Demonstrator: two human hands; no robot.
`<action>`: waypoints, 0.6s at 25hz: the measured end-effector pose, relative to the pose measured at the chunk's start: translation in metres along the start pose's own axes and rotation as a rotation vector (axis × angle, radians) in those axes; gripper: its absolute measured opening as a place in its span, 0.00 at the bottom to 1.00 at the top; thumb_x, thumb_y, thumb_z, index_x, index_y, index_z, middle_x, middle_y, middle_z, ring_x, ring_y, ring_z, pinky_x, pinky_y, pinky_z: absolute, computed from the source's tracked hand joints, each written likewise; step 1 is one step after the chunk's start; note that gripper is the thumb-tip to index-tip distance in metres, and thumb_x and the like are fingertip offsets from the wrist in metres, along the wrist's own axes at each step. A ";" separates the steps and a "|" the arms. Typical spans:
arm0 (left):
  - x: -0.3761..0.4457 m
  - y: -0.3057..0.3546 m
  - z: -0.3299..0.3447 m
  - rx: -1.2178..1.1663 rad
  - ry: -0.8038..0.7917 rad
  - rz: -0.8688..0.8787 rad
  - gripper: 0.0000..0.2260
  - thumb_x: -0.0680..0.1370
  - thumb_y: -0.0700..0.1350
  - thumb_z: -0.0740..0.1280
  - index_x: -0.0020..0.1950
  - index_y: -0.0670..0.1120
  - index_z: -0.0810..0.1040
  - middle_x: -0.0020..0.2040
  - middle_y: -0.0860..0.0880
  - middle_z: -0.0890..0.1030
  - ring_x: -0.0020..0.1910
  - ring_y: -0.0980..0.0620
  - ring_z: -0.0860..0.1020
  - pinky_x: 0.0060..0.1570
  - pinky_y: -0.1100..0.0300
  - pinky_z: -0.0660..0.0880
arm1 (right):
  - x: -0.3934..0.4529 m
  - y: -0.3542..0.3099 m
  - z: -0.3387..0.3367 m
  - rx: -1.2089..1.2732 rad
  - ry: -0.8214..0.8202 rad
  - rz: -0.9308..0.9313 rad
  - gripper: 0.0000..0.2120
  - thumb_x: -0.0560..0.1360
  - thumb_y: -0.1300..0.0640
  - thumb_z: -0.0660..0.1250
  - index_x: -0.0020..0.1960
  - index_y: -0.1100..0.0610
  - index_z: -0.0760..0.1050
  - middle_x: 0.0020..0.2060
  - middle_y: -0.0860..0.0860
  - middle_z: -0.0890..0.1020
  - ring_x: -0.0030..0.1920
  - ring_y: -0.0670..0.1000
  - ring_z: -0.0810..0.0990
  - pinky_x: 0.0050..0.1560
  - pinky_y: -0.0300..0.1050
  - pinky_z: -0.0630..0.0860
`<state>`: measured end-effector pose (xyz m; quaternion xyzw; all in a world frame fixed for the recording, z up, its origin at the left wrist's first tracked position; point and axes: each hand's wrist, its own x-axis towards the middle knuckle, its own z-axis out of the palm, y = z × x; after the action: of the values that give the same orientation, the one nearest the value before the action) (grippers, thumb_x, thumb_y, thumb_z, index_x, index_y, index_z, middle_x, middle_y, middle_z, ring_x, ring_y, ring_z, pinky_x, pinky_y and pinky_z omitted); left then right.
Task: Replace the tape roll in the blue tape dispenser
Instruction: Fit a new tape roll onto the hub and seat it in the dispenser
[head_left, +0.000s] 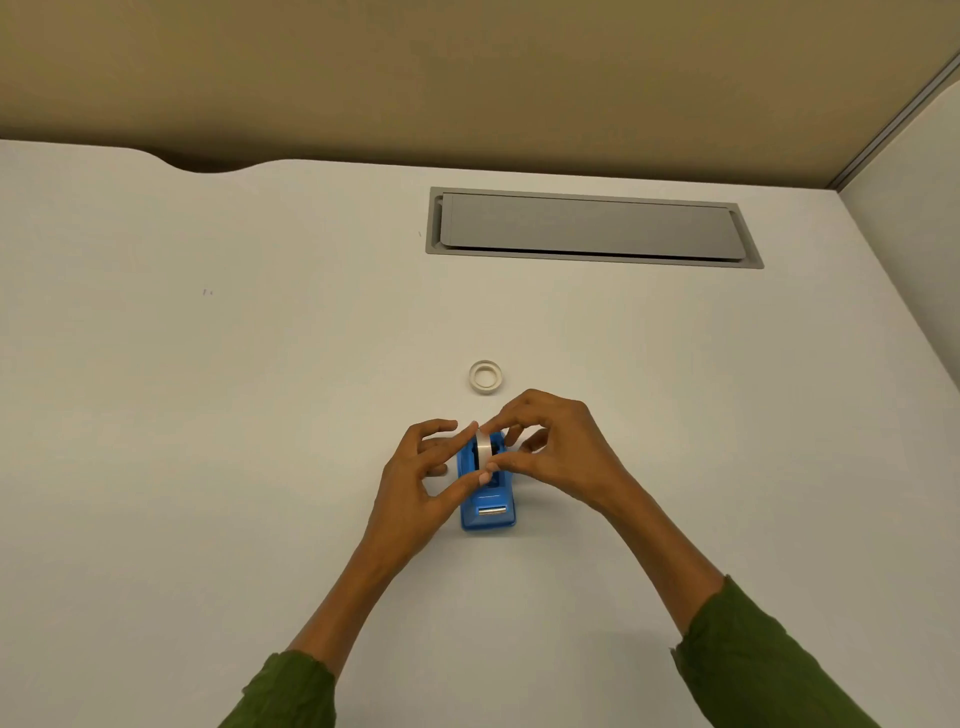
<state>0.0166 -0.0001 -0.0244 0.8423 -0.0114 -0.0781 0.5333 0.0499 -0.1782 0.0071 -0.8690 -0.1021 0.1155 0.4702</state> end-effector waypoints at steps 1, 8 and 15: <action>0.000 0.000 0.000 -0.002 -0.002 0.013 0.21 0.69 0.46 0.72 0.61 0.53 0.73 0.64 0.48 0.71 0.55 0.50 0.75 0.45 0.71 0.73 | 0.001 0.000 0.001 0.010 0.018 0.000 0.11 0.65 0.59 0.76 0.47 0.54 0.82 0.43 0.48 0.80 0.40 0.44 0.80 0.37 0.33 0.77; 0.000 0.000 -0.001 0.000 -0.010 0.023 0.20 0.70 0.47 0.71 0.62 0.52 0.74 0.64 0.48 0.71 0.57 0.51 0.74 0.47 0.70 0.73 | 0.006 -0.003 -0.001 0.085 0.022 0.052 0.06 0.67 0.57 0.76 0.43 0.55 0.83 0.38 0.45 0.82 0.39 0.44 0.81 0.41 0.38 0.79; -0.002 0.000 -0.001 0.007 0.005 0.016 0.21 0.70 0.48 0.71 0.62 0.53 0.74 0.64 0.49 0.71 0.52 0.49 0.77 0.43 0.72 0.74 | 0.016 -0.007 -0.003 0.192 -0.048 0.147 0.05 0.64 0.58 0.77 0.38 0.55 0.83 0.35 0.50 0.85 0.33 0.48 0.84 0.38 0.34 0.79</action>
<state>0.0144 0.0010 -0.0233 0.8441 -0.0171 -0.0716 0.5311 0.0655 -0.1729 0.0128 -0.8220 -0.0378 0.1800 0.5389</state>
